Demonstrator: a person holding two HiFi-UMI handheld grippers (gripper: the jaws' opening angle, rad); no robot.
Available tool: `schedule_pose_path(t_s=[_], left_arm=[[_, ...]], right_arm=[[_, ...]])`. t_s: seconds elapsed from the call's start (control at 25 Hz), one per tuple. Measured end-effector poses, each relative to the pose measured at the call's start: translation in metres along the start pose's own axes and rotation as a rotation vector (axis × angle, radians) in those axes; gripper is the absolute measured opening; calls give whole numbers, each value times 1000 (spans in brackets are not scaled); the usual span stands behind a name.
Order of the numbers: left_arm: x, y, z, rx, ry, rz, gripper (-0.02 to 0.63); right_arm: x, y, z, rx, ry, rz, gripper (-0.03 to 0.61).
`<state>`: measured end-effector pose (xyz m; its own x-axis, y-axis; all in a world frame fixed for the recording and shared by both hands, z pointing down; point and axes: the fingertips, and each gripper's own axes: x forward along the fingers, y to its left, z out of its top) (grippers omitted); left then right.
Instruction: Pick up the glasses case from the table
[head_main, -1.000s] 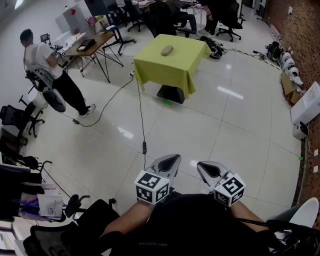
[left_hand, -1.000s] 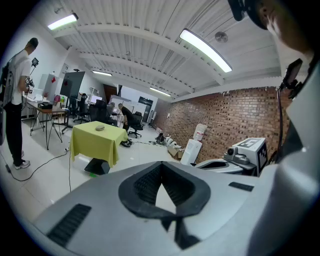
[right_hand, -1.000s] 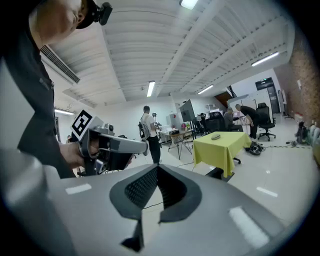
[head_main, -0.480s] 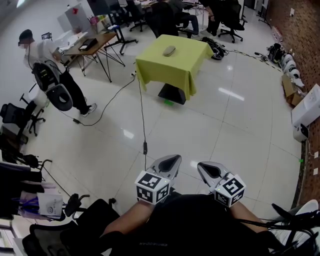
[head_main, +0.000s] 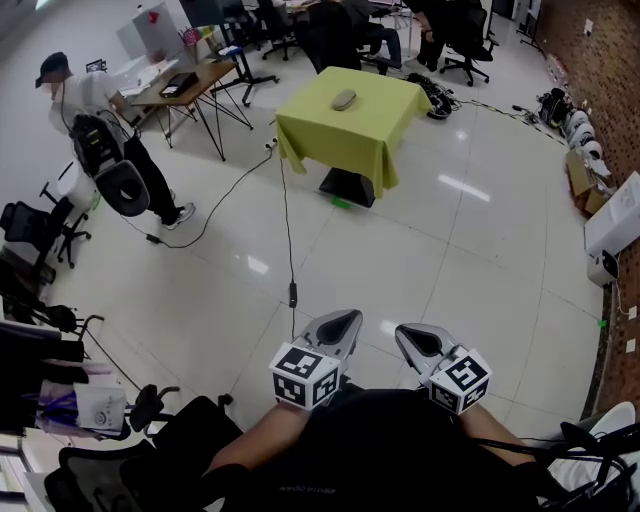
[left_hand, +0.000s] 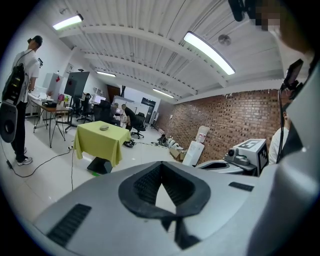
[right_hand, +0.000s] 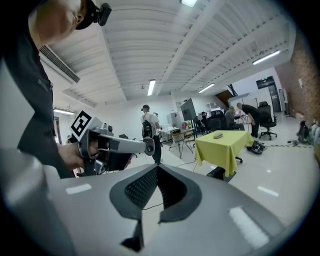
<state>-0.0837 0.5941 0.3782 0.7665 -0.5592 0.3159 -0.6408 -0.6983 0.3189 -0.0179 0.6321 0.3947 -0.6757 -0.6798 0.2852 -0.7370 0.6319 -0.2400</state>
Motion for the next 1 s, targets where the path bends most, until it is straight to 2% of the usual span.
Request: schedule_pose_path(t_s=[0.28,0.76,1.0], left_arm=[[-19,24,0,-21,-10,14,5],[-65,92,2,-33,-20,27,5],[-61,114,1,-59,-19,19,5]], right_arm=[[23,13,1,0,14,7,3],[81,39,15,13,6,-36,3],[92,25,16,36,19,-80,3]])
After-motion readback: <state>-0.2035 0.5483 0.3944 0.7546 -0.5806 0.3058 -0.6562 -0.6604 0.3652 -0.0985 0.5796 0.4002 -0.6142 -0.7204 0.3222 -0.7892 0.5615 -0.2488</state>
